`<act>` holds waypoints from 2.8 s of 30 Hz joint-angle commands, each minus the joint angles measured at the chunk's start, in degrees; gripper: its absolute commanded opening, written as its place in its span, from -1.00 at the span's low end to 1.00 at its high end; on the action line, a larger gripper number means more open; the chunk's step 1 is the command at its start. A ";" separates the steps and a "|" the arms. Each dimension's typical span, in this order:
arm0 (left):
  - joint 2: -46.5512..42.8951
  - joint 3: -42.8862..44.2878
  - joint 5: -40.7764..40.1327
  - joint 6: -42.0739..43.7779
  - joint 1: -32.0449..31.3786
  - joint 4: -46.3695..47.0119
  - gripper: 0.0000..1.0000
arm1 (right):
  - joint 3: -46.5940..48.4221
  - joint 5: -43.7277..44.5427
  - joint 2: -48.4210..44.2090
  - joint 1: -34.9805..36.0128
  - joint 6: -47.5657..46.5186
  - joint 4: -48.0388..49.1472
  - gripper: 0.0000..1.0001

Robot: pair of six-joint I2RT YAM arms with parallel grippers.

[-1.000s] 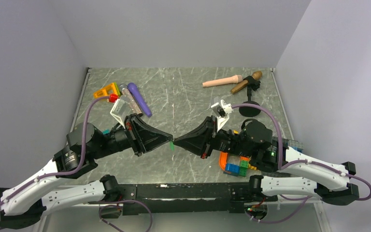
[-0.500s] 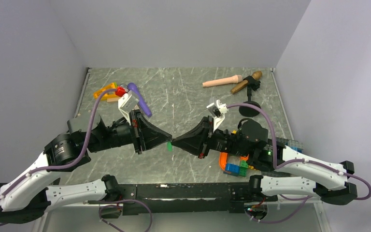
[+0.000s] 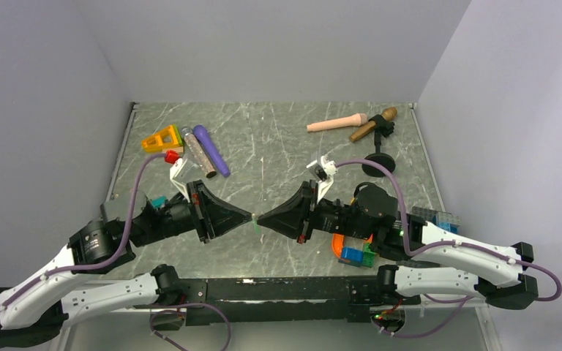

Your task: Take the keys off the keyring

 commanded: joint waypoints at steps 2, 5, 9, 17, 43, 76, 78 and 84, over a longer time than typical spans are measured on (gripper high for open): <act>-4.93 -3.56 -6.41 -4.28 -0.31 1.85 -1.00 | -0.19 -0.53 -1.20 0.10 1.20 7.73 -1.00; -6.81 -6.19 -8.16 -5.72 -0.34 4.45 -1.00 | -0.58 -0.90 -0.44 0.05 1.36 7.90 -1.00; -7.01 -6.03 -8.56 -5.54 -0.29 3.56 -1.00 | -0.36 -1.34 0.16 0.04 1.87 8.16 -1.00; -7.97 0.40 -10.60 -0.80 -0.27 -4.39 -0.88 | -0.16 -1.00 -0.73 0.06 1.93 5.64 -1.00; 11.96 16.72 12.83 14.55 -0.27 -13.04 -0.26 | 6.11 -7.54 -0.82 0.11 -3.61 -5.85 -1.00; 0.28 -1.80 2.27 -0.46 -0.53 13.26 -1.00 | 2.89 -3.59 -0.18 0.18 -1.95 7.13 -1.00; -0.67 -2.84 1.13 -1.06 -0.54 14.96 -1.00 | 2.64 -3.32 -0.32 0.06 -1.97 8.04 -1.00; -2.62 -6.31 -1.31 -2.89 -0.61 19.92 -1.00 | 1.20 -2.91 -0.54 0.16 -1.73 11.89 -1.00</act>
